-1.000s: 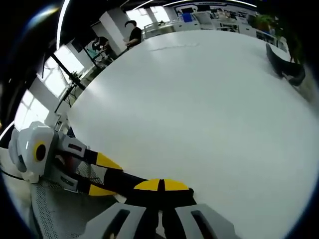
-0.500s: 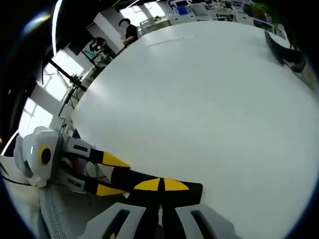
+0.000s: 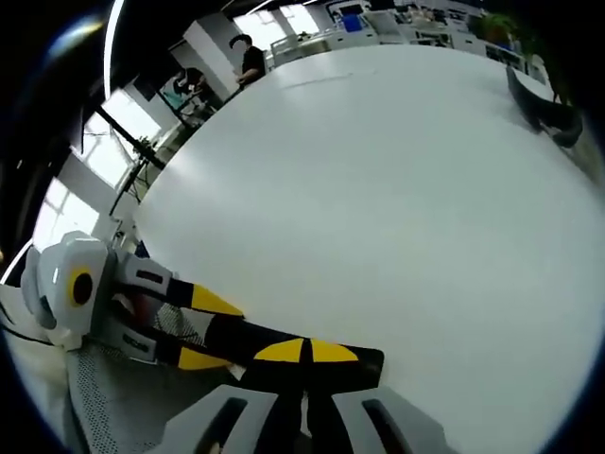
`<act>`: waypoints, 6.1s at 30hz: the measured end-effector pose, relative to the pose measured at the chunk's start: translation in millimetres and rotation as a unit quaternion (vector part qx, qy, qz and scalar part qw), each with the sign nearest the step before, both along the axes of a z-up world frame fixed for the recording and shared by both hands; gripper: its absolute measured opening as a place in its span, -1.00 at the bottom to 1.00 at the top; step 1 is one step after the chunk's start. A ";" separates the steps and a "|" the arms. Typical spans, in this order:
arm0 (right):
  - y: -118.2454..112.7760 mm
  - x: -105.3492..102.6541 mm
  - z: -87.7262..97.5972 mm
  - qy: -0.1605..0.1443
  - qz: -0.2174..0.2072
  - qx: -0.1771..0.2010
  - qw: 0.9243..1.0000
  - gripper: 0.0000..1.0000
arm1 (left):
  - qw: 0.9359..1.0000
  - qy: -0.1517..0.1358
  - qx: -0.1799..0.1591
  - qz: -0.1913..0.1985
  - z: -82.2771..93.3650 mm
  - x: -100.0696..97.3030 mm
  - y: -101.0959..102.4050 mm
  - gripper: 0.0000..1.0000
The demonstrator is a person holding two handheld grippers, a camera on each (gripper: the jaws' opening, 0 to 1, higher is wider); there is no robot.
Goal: Press the specified remote control buttons in sequence, fully releasing each button before pressing the next.
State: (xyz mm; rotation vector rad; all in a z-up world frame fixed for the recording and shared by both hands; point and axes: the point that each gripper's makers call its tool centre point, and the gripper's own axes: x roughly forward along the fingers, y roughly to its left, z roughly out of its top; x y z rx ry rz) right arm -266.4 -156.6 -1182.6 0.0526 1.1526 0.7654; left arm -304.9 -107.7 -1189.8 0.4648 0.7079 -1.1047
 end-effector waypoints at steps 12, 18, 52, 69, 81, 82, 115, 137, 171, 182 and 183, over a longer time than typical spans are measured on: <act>0.8 0.7 -0.1 -0.017 0.019 -0.006 1.000 -1.00 | 1.000 0.000 -0.003 0.003 0.2 1.0 -0.3 -0.52; -1.1 1.8 -0.4 -0.011 0.013 -0.010 1.000 -1.00 | 1.000 0.001 -0.003 0.008 0.0 1.3 -1.0 -0.52; 1.1 -16.6 0.7 0.043 0.012 0.010 0.999 -1.00 | 1.000 0.001 -0.001 0.023 -0.9 1.7 -3.9 -0.50; 2.9 -17.4 2.1 0.039 0.013 0.006 0.999 -1.00 | 1.000 -0.001 -0.001 0.015 -0.4 2.4 -4.4 -0.51; -5.5 -20.0 1.6 0.037 0.014 -0.022 0.999 -1.00 | 1.000 -0.001 -0.002 0.014 0.0 2.1 -4.0 -0.51; -6.7 -20.6 1.5 0.037 0.014 -0.026 0.999 -1.00 | 1.000 -0.001 -0.002 0.015 0.0 2.1 -3.9 -0.51; -15.6 -23.3 -1.1 0.082 -0.020 -0.038 0.996 -1.00 | 1.000 -0.004 -0.015 0.012 0.1 1.6 -3.9 -0.50; -14.2 -22.6 -0.9 0.044 0.008 -0.079 0.996 -1.00 | 1.000 -0.005 -0.012 0.011 0.7 1.7 -4.8 -0.50; -11.7 -9.7 -0.8 0.032 -0.009 -0.035 0.999 -1.00 | 1.000 -0.006 -0.015 0.012 0.0 1.3 -5.2 -0.51; -11.8 -7.1 -0.9 0.043 -0.037 -0.018 0.998 -1.00 | 1.000 -0.006 -0.016 0.013 -0.1 1.9 -5.4 -0.51; -11.9 -7.0 -0.6 0.045 -0.040 -0.015 0.998 -1.00 | 1.000 -0.006 -0.015 0.013 -0.1 2.0 -5.4 -0.51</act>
